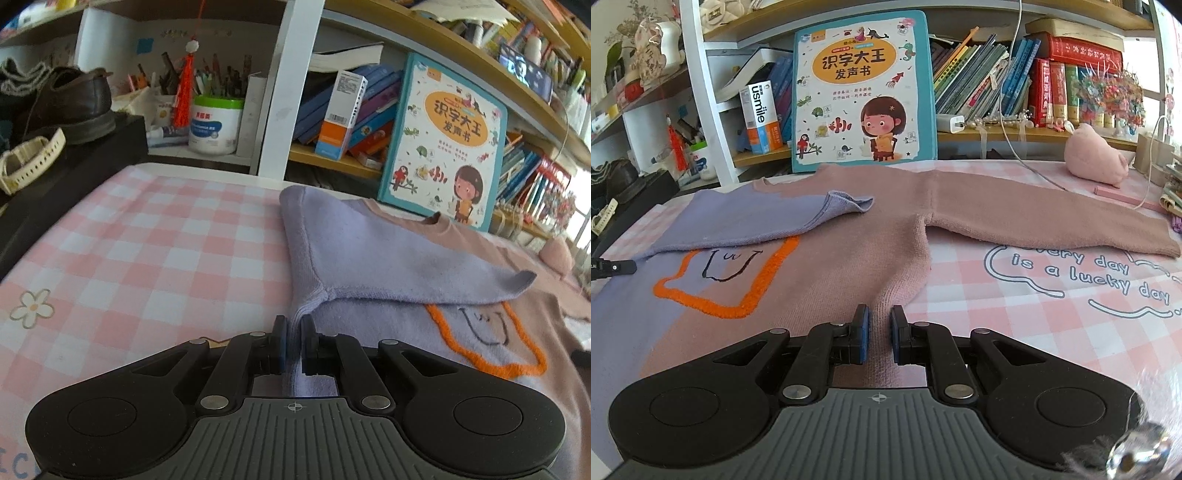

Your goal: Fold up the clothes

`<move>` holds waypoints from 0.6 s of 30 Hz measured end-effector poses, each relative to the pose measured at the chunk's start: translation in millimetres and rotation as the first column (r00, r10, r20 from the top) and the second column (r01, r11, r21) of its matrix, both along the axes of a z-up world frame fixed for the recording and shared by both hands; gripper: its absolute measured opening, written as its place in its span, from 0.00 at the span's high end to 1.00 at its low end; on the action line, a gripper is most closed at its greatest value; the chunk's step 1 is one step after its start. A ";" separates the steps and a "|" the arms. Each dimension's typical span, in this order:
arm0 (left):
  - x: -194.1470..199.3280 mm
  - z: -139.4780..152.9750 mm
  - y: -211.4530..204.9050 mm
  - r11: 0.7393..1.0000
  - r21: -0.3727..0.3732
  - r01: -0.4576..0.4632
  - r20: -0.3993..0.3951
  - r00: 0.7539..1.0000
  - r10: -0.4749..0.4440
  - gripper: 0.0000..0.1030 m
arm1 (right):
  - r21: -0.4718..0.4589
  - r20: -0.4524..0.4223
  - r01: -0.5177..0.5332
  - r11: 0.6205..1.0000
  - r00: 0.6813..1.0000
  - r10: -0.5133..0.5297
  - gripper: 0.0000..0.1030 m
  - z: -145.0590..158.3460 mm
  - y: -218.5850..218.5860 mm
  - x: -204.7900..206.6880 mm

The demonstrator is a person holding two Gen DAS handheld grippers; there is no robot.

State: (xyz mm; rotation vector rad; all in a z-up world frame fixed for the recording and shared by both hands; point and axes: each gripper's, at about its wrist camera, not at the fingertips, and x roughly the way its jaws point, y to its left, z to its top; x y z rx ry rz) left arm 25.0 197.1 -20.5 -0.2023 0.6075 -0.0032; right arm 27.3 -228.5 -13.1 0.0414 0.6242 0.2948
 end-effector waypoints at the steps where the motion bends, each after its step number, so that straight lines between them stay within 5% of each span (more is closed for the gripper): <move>1: -1.6 1.1 -0.9 1.000 0.007 -0.005 -0.001 1.000 0.005 0.91 | -0.007 0.003 0.000 1.000 1.000 0.000 0.89 0.0 0.7 -0.5; 4: -11.4 10.7 -7.0 0.998 0.053 -0.013 0.022 1.000 0.012 0.90 | -0.033 0.015 0.005 0.999 1.000 -0.004 0.84 0.6 2.5 -2.3; 5: -14.7 14.0 -9.1 0.997 0.069 -0.015 0.030 0.999 0.013 0.85 | -0.041 0.021 0.008 0.999 1.000 -0.007 0.76 1.1 2.5 -3.3; 7: -21.8 22.0 -16.5 0.995 0.100 -0.007 0.065 0.998 0.000 0.66 | -0.046 0.038 0.019 0.999 0.999 -0.017 0.59 2.5 0.7 -5.9; 9: -28.4 29.0 -24.7 0.992 0.124 0.010 0.102 0.995 -0.022 0.32 | -0.044 0.054 0.032 0.999 0.998 -0.030 0.51 4.0 -1.7 -8.5; 10: -31.5 31.9 -29.3 0.991 0.131 0.023 0.121 0.992 -0.039 0.27 | -0.037 0.059 0.042 0.998 0.998 -0.040 0.48 4.9 -3.6 -9.4; 12: -33.8 35.4 -40.5 0.988 0.136 0.067 0.144 0.986 -0.086 0.22 | -0.019 0.071 0.069 0.997 0.995 -0.068 0.31 6.8 -9.0 -11.2; 18: -28.0 31.6 -76.7 0.971 0.127 0.202 0.154 0.963 -0.221 0.12 | 0.016 0.108 0.163 0.987 0.981 -0.164 0.20 13.1 -34.0 -15.1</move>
